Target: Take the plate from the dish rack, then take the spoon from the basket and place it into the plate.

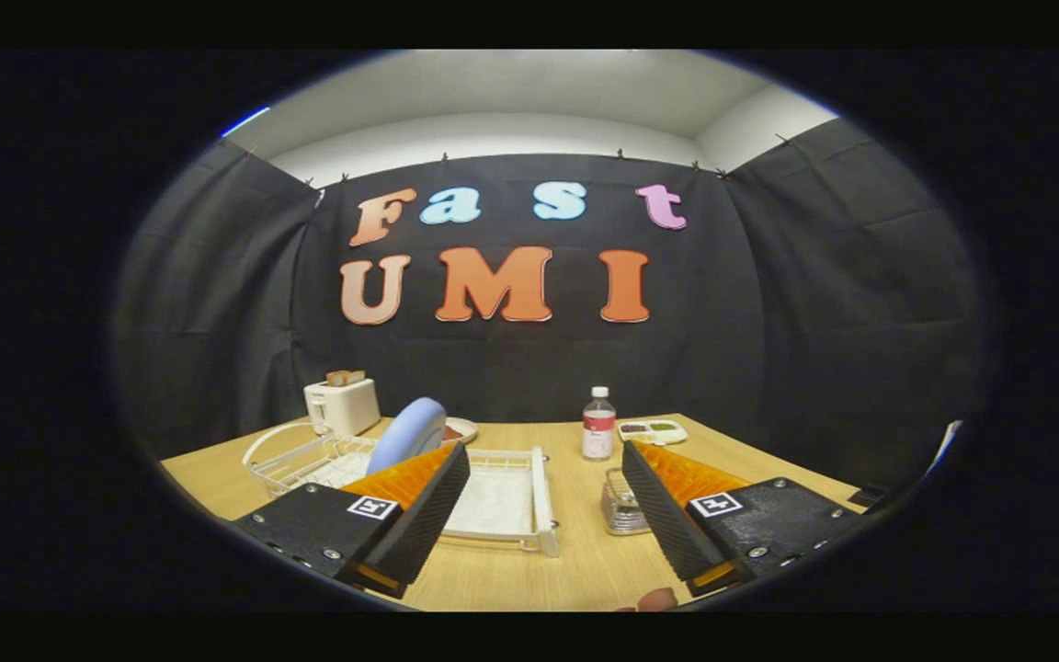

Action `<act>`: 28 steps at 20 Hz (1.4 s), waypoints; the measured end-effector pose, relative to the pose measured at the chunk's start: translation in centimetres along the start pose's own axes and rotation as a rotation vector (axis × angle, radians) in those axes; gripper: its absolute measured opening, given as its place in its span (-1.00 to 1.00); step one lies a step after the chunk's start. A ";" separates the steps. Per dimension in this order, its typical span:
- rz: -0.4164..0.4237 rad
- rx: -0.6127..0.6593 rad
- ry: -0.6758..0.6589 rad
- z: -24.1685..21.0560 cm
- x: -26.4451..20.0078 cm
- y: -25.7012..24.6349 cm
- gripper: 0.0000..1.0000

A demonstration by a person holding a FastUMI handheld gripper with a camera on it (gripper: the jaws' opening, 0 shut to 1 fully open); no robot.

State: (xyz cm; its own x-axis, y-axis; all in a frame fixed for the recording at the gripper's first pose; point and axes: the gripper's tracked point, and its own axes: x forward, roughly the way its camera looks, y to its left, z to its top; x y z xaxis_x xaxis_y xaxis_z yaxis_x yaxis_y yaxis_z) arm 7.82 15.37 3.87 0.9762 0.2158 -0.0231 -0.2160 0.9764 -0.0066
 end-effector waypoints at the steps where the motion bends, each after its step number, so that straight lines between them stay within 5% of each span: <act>1: 0.012 0.000 0.003 0.4 0.8 1.1 0.99; 9: 0.106 0.007 0.097 0.1 7.5 9.4 0.99; 22: 0.011 -0.034 0.354 -7.8 12.9 10.2 0.98; 25: 0.019 -0.006 0.379 -8.3 13.3 11.0 0.63; 28: 0.017 0.048 0.432 -8.9 13.3 12.1 -0.09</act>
State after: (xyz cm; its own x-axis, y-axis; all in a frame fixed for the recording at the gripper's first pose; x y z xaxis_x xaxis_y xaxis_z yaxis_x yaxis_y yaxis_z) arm 18.03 29.92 -5.38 0.8720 0.2170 -0.4388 -0.2208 0.9744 0.0432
